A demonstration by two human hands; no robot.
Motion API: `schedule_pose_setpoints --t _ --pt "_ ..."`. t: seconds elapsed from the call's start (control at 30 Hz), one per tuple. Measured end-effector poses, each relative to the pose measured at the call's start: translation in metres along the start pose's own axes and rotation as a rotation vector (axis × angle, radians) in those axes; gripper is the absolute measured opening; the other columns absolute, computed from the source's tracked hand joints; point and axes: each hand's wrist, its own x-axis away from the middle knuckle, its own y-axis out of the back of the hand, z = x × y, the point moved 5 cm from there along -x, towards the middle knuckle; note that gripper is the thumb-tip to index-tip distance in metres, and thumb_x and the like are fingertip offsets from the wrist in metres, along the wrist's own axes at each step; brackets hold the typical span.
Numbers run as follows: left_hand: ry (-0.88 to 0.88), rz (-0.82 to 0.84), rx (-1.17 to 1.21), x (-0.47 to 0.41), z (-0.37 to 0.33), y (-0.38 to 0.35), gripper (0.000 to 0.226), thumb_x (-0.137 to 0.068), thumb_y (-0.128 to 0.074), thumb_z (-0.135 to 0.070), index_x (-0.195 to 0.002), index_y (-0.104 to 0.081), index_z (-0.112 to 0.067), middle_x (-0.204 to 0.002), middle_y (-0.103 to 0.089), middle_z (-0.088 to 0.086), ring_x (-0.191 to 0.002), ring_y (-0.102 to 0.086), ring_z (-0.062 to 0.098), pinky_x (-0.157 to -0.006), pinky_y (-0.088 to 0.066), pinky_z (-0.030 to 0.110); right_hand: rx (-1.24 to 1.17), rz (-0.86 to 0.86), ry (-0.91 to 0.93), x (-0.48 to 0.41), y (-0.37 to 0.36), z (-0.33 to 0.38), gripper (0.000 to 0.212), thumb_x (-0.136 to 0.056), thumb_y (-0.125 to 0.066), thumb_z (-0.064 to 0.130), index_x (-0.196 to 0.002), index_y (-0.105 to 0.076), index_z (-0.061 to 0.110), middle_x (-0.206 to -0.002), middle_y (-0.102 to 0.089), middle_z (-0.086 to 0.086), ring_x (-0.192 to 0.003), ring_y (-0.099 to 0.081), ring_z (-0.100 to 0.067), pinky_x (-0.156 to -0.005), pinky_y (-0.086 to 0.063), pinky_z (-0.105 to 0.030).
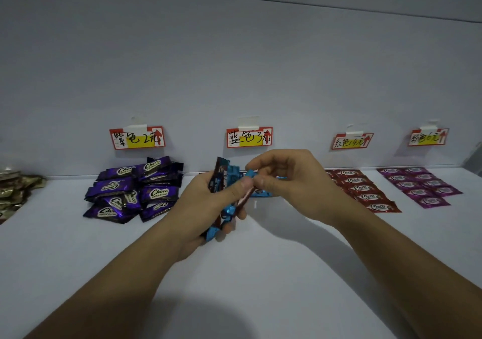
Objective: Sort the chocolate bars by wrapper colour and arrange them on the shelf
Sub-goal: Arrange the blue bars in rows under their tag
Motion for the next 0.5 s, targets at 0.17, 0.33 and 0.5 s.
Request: schedule_pose_setpoints --t 0.17,0.33,0.5 --pt "-0.022 -0.096 0.003 -0.004 -0.003 0.015 0.051 -0.071 -0.077 -0.039 -0.115 -0.071 -0.014 -0.081 -0.072 0.006 -0.062 -0.061 0.012 -0.046 -0.045 0.025 -0.143 0.039 -0.125 0.002 -0.001 -0.002 0.015 -0.093 -0.067 0.001 -0.104 -0.072 0.01 -0.097 -0.074 -0.015 -0.074 -0.069 -0.018 -0.068 -0.056 -0.029" --pt "-0.037 -0.131 0.017 -0.004 -0.007 0.022 0.031 -0.082 -0.076 -0.034 -0.103 -0.07 -0.012 -0.073 -0.068 0.002 -0.059 -0.058 0.009 -0.046 -0.043 0.023 -0.184 -0.006 -0.118 0.004 -0.011 -0.001 0.024 -0.084 -0.074 -0.005 -0.103 -0.069 0.009 -0.097 -0.074 -0.014 -0.081 -0.072 -0.03 -0.081 -0.06 -0.044" --pt "0.076 -0.237 0.303 -0.009 -0.006 0.044 0.041 -0.065 -0.084 -0.04 -0.087 -0.063 -0.013 -0.072 -0.06 0.002 -0.058 -0.047 0.011 -0.042 -0.031 0.019 -0.126 -0.098 -0.158 0.002 -0.003 -0.005 0.033 -0.086 -0.065 -0.011 -0.104 -0.064 0.016 -0.092 -0.072 -0.01 -0.072 -0.07 -0.019 -0.059 -0.056 -0.026"
